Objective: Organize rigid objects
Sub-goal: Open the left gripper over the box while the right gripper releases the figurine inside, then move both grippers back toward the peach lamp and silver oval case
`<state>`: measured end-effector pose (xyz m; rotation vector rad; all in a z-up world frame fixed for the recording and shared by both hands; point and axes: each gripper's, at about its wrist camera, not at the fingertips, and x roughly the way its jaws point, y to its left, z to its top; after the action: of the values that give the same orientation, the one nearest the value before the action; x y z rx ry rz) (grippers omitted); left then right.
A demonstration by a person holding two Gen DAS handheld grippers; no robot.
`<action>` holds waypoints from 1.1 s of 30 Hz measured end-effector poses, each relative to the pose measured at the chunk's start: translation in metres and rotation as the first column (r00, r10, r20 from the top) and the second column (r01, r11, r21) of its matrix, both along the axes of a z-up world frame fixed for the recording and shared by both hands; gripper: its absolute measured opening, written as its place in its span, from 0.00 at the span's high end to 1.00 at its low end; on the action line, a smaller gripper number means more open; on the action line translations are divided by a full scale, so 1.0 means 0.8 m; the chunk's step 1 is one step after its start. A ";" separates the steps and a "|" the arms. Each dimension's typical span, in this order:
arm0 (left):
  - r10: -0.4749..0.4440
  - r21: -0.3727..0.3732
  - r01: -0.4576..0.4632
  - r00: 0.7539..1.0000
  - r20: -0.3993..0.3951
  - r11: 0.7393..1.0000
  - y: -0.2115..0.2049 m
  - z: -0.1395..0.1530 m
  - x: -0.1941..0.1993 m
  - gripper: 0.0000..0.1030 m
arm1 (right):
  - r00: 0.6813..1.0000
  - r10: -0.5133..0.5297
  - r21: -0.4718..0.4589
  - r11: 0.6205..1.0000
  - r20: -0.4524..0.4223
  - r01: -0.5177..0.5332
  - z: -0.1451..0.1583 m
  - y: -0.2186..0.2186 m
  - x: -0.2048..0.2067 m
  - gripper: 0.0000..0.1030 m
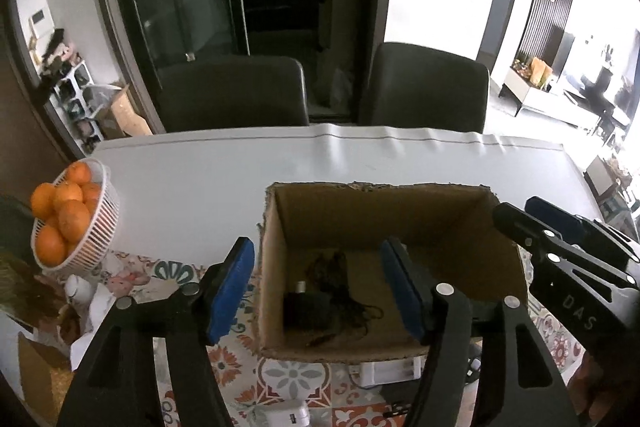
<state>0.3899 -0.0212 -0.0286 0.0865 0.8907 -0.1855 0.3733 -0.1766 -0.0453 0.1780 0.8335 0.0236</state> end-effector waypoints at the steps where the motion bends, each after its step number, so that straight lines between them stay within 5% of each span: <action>1: 0.005 0.004 -0.005 1.000 0.006 1.000 0.000 0.003 -0.002 0.35 | 1.000 -0.002 -0.001 1.000 0.009 0.002 0.003 0.001 -0.004 0.59; 17: 0.020 -0.017 -0.018 0.993 0.118 1.000 0.029 0.052 -0.079 0.28 | 0.985 -0.050 -0.068 0.996 0.165 0.062 0.059 0.022 -0.086 0.19; 33: 0.083 -0.052 -0.074 0.979 0.187 0.996 0.058 0.043 -0.161 0.17 | 0.953 -0.102 -0.117 0.983 0.285 0.140 0.067 0.034 -0.181 0.08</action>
<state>0.2615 0.0254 0.0054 0.0269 0.6987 -0.1212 0.2287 -0.1496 0.0081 0.0941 0.5396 -0.1217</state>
